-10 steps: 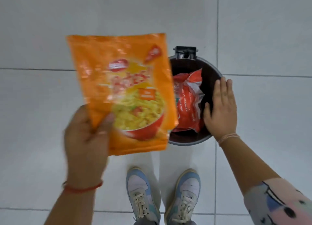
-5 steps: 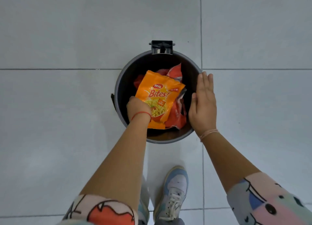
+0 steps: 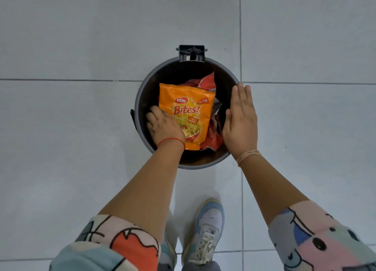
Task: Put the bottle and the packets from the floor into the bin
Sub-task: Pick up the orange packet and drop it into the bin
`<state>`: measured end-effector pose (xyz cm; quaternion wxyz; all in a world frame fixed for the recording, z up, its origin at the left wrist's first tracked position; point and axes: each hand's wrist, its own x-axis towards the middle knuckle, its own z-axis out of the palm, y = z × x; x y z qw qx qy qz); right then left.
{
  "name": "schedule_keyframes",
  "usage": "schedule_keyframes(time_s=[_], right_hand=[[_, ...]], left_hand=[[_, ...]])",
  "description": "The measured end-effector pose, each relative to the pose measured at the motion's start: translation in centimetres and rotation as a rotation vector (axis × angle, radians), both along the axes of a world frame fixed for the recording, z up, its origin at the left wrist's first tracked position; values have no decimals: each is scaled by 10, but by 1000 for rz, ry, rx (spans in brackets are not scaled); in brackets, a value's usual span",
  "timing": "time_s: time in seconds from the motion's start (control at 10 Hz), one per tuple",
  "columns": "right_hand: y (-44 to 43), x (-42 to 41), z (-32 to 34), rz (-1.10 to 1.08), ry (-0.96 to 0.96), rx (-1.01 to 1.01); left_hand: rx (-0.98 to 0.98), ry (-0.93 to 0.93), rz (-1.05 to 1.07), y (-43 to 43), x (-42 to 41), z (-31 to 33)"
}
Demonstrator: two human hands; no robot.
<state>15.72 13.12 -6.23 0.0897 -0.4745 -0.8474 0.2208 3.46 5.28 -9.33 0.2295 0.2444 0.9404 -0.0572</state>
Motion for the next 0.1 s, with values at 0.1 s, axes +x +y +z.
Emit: schedule_keyframes(time_s=[0.1], right_hand=[[-2,-1,10,11,-55,-40]], left_hand=[[116,-48,-52,-10,5,17]])
